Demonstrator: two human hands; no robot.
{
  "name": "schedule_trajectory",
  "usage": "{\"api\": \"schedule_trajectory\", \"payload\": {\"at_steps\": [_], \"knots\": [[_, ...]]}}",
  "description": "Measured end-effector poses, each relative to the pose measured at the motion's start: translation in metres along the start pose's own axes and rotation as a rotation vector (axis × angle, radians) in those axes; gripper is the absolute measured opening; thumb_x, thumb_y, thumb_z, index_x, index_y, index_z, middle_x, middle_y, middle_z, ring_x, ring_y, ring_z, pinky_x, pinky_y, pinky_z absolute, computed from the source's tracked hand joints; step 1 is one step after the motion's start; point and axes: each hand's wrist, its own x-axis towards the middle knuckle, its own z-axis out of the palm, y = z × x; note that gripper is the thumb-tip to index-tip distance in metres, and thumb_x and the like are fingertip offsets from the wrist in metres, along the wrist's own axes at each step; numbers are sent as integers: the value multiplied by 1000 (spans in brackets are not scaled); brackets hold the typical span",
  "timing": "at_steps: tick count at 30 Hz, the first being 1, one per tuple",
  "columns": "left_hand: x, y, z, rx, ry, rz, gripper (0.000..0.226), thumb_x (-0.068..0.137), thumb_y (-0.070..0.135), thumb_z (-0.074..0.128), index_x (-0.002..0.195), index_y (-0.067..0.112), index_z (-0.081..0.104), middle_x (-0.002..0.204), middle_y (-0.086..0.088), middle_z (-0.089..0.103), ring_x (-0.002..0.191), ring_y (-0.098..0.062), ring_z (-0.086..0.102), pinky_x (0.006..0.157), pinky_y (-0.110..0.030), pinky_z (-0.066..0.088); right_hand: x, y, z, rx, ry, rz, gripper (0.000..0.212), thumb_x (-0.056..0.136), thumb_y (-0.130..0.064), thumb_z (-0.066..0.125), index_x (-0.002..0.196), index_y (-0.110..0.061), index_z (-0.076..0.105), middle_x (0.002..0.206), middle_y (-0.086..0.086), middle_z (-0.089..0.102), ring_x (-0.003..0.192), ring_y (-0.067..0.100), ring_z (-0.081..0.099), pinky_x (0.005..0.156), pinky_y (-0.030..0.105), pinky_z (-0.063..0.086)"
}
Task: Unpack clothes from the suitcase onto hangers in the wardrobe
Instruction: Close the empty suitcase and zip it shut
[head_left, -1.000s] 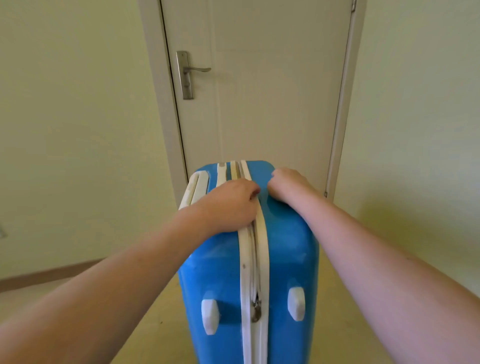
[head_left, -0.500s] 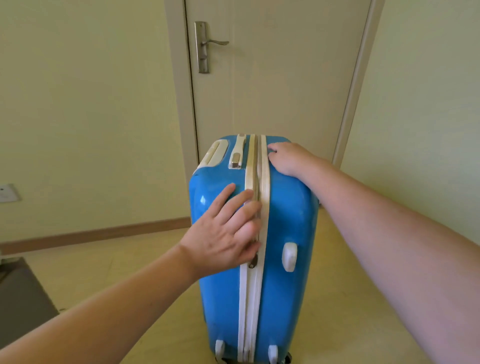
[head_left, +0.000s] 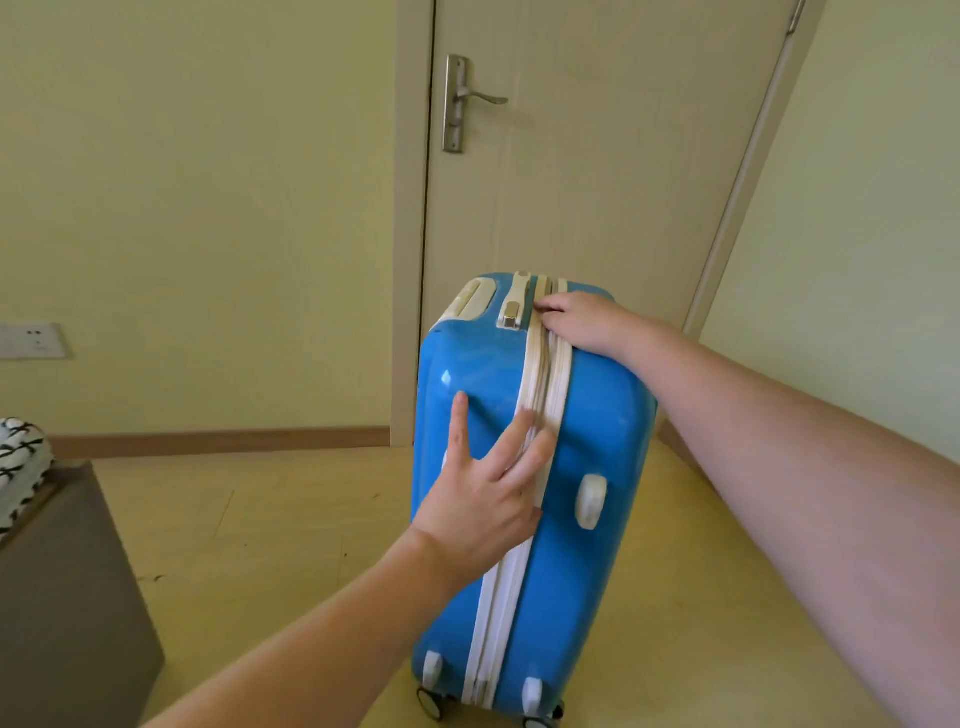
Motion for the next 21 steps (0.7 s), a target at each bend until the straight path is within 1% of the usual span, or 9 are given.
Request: {"api": "schedule_trajectory", "payload": {"at_steps": [2,5,7,10,12,13,15,18,21], "knots": [[1,8,-1,-16,23,-85,21,84,32,64,93,13,68,136,-13,38,137,-34,31,98,-78,22,0,-2,1,-9,-5,7,44,101,-22,36,145,-24,44,154,-2,37,140,19,34,110,28,26],[-5,21,6,-103,101,-237,33,78,16,65,108,12,53,139,-10,42,131,-34,37,99,-78,22,3,-4,2,-6,-12,16,47,100,-18,36,146,-25,44,155,-2,36,142,20,32,113,29,23],[-10,27,12,-168,182,-293,41,74,6,60,111,15,44,141,-8,46,126,-35,41,98,-77,26,4,-4,2,7,-7,14,47,99,-18,36,144,-26,46,153,-2,38,140,19,34,112,28,25],[-9,22,18,-145,241,-305,26,75,6,57,99,12,52,138,-6,47,124,-35,42,98,-76,28,5,-6,4,33,16,2,45,99,-19,38,140,-28,51,150,-3,42,138,18,38,110,26,27],[-7,13,22,-93,226,-258,10,79,5,54,84,11,60,136,-5,43,124,-34,42,99,-76,26,7,-7,6,31,36,3,43,99,-19,39,139,-27,53,150,-3,43,138,19,38,109,25,27],[-8,8,25,-57,216,-214,10,81,5,54,80,11,62,136,-6,42,124,-33,42,99,-76,25,8,-7,7,31,42,5,43,99,-19,39,139,-27,53,150,-3,43,138,19,37,109,24,27],[-13,-4,26,-4,197,-93,12,85,5,53,84,11,63,137,-8,41,124,-32,43,101,-76,22,8,-7,7,34,40,10,43,99,-20,38,139,-28,53,150,-3,43,138,19,37,108,24,28],[-11,-30,15,28,219,102,25,88,5,38,101,11,59,132,-7,39,122,-30,42,100,-76,24,9,-6,7,51,18,4,45,99,-19,35,141,-30,51,153,-5,39,140,19,34,112,28,26],[15,-57,-10,74,317,158,30,90,3,29,102,13,55,124,-6,38,114,-30,45,101,-75,26,10,-6,9,39,6,-3,48,101,-16,29,146,-26,43,160,-2,22,147,19,20,118,30,14]]}}
